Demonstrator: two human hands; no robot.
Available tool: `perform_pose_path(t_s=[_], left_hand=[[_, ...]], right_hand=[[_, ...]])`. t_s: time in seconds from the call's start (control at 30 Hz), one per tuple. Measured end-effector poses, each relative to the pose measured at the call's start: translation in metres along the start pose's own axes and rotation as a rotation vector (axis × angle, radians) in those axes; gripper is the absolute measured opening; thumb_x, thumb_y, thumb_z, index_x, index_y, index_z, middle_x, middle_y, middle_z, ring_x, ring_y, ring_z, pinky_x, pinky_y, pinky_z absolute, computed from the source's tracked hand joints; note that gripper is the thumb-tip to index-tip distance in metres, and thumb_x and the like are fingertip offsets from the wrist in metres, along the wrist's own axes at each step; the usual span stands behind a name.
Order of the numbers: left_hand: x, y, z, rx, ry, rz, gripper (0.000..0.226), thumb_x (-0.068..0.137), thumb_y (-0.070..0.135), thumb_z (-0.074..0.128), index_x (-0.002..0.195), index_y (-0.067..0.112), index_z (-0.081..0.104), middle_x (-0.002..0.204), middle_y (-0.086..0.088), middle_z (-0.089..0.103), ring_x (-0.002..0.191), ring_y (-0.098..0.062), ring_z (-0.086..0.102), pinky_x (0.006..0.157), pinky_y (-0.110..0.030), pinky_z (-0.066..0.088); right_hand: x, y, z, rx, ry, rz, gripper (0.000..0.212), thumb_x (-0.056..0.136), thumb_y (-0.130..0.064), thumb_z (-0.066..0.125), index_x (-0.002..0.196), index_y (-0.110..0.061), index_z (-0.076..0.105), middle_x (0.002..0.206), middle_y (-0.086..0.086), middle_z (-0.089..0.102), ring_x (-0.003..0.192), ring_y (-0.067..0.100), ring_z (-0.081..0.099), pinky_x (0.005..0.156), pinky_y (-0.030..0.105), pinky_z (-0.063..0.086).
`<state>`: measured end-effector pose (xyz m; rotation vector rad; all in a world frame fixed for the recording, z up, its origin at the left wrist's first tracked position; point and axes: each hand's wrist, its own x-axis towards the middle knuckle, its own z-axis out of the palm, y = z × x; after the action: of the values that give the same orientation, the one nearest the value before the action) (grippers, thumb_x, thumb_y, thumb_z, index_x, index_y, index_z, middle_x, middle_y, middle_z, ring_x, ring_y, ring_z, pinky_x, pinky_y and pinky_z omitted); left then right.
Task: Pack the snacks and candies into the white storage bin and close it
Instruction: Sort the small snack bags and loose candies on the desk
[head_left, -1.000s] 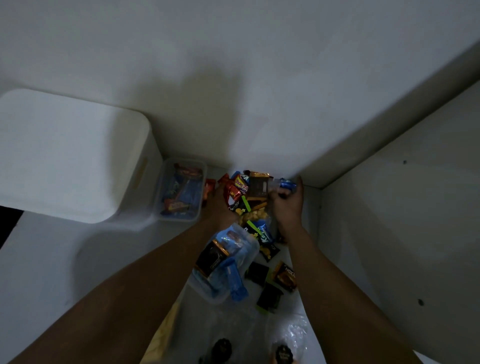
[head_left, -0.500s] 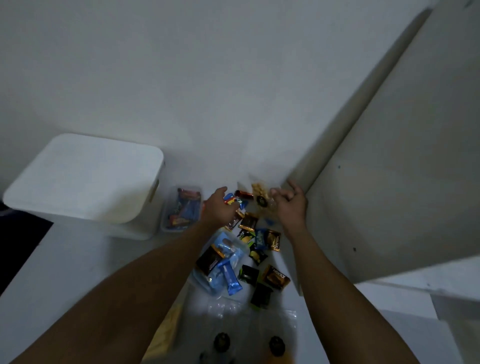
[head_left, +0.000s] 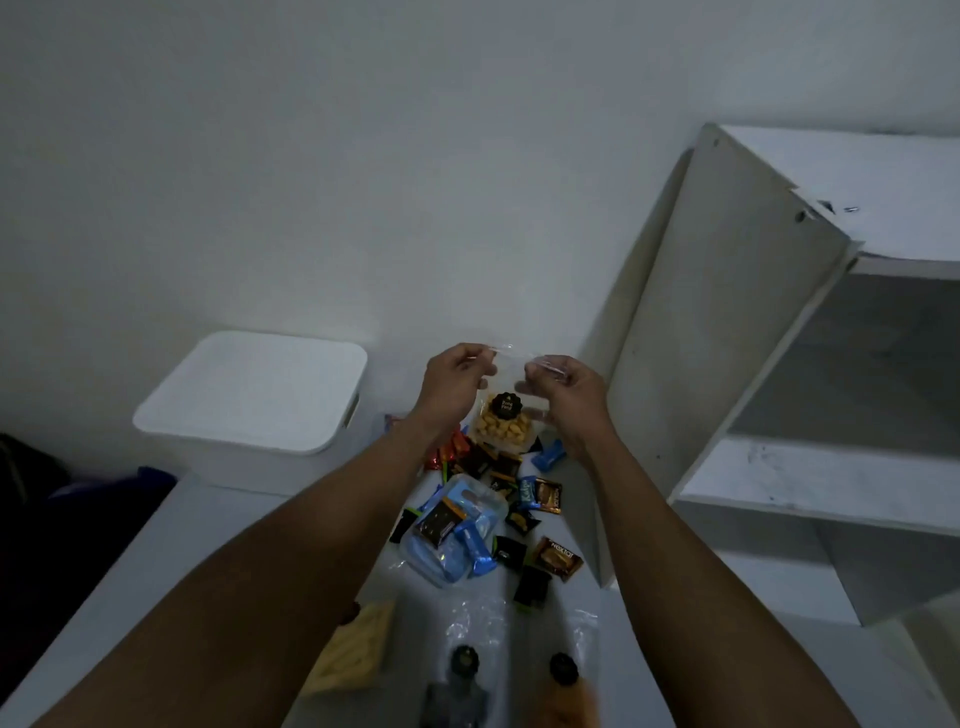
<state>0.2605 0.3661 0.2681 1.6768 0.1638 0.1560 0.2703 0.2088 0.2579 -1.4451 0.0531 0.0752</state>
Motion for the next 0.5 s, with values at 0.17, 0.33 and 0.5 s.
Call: perform_pose_path(t_s=[0.17,0.33,0.5], left_hand=[[-0.025,0.016,-0.014,-0.024,0.057,0.074,0.015,0.098,0.026,0.059,0.103,0.015,0.069,0.09,-0.001,0.069,0.077,-0.011,0.061,0.059,-0.015,0.045],[-0.044,0.027,-0.034,-0.007,0.092,0.088,0.013,0.098,0.022,0.059,0.097,0.016,0.07,0.088,-0.001,0.068,0.073,-0.011,0.061,0.061,-0.02,0.045],[-0.053,0.042,-0.058,0.074,0.046,0.153,0.017,0.098,0.02,0.058,0.101,0.01,0.071,0.094,-0.006,0.07,0.08,-0.016,0.061,0.071,-0.024,0.049]], right_hand=[[-0.027,-0.018,0.013,-0.04,-0.071,-0.006,0.011,0.092,-0.017,0.069,0.101,-0.012,0.066,0.097,0.009,0.073,0.089,0.023,0.074,0.08,0.05,0.058],[-0.048,-0.036,0.03,-0.209,-0.103,-0.12,0.02,0.087,-0.023,0.074,0.095,-0.005,0.069,0.093,0.009,0.074,0.08,0.025,0.075,0.066,0.032,0.056],[-0.052,-0.064,0.055,-0.615,-0.157,-0.37,0.019,0.087,-0.029,0.074,0.085,-0.01,0.075,0.079,0.001,0.072,0.072,0.013,0.067,0.066,0.025,0.053]])
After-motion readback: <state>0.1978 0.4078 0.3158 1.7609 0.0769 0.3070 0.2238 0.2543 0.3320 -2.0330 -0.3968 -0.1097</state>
